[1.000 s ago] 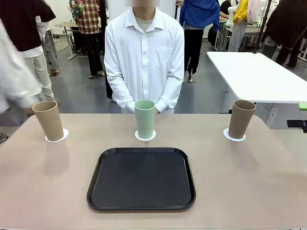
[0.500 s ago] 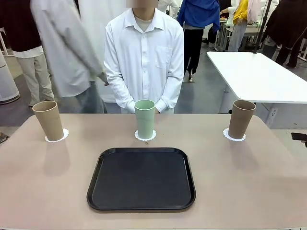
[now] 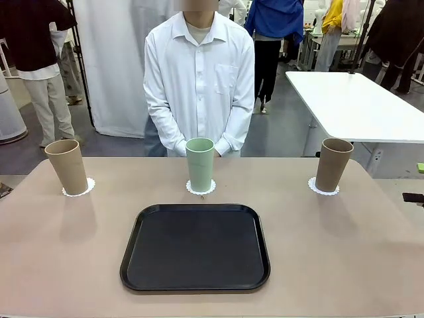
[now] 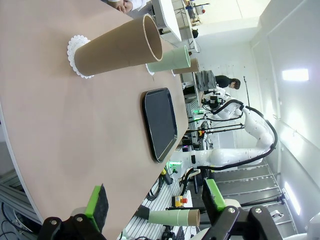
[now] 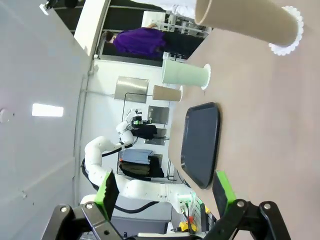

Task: Place coasters on the table and set cups on them.
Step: Take one Reusable plastic cup from the Flat Tray and place it on a coaster set by the human.

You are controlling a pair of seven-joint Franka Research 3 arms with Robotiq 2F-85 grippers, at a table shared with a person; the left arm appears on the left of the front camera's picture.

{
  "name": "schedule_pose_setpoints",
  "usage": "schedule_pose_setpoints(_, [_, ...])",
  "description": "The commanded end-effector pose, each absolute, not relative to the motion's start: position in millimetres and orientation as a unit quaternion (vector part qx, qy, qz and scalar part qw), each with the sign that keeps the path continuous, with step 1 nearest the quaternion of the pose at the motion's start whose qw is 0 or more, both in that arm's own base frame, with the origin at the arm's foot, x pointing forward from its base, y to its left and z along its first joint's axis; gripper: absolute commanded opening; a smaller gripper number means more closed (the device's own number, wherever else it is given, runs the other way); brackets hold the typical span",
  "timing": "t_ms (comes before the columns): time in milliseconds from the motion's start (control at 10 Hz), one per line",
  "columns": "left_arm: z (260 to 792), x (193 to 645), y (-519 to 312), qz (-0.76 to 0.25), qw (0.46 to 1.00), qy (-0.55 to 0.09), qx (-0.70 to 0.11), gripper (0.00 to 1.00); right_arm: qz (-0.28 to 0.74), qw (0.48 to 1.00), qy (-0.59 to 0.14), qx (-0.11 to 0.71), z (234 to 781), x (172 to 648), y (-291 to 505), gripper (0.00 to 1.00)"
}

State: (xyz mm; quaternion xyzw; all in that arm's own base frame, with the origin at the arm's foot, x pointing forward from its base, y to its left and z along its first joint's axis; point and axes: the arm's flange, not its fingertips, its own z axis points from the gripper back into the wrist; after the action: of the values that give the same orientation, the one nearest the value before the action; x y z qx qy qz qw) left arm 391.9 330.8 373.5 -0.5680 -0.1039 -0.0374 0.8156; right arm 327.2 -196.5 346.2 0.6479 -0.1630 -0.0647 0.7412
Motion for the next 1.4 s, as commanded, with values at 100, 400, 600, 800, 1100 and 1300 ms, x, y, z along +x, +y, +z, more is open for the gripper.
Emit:
schedule_pose_setpoints(100, [376.7,389.8,330.2,-0.040,0.814,-0.106,-0.570,1.00,-0.089,0.747,-0.173,0.635,357.1,333.6,-182.3,1.00])
schedule_pose_setpoints(400, [376.7,389.8,330.2,-0.040,0.814,-0.106,-0.570,1.00,-0.070,0.745,-0.165,0.642,347.4,329.2,-196.3,1.00])
schedule_pose_setpoints(600, [376.7,389.8,330.2,-0.040,0.814,-0.106,-0.570,1.00,-0.070,0.745,-0.165,0.642,347.4,329.2,-196.3,1.00])
schedule_pose_setpoints(800, [376.7,389.8,330.2,-0.040,0.814,-0.106,-0.570,1.00,-0.070,0.745,-0.165,0.642,347.4,329.2,-196.3,1.00])
schedule_pose_setpoints(1100, [376.7,389.8,330.2,-0.040,0.814,-0.106,-0.570,1.00,-0.070,0.745,-0.165,0.642,347.4,329.2,-196.3,1.00])
schedule_pose_setpoints(1300, [376.7,389.8,330.2,-0.040,0.814,-0.106,-0.570,1.00,-0.070,0.745,-0.165,0.642,347.4,329.2,-196.3,1.00])
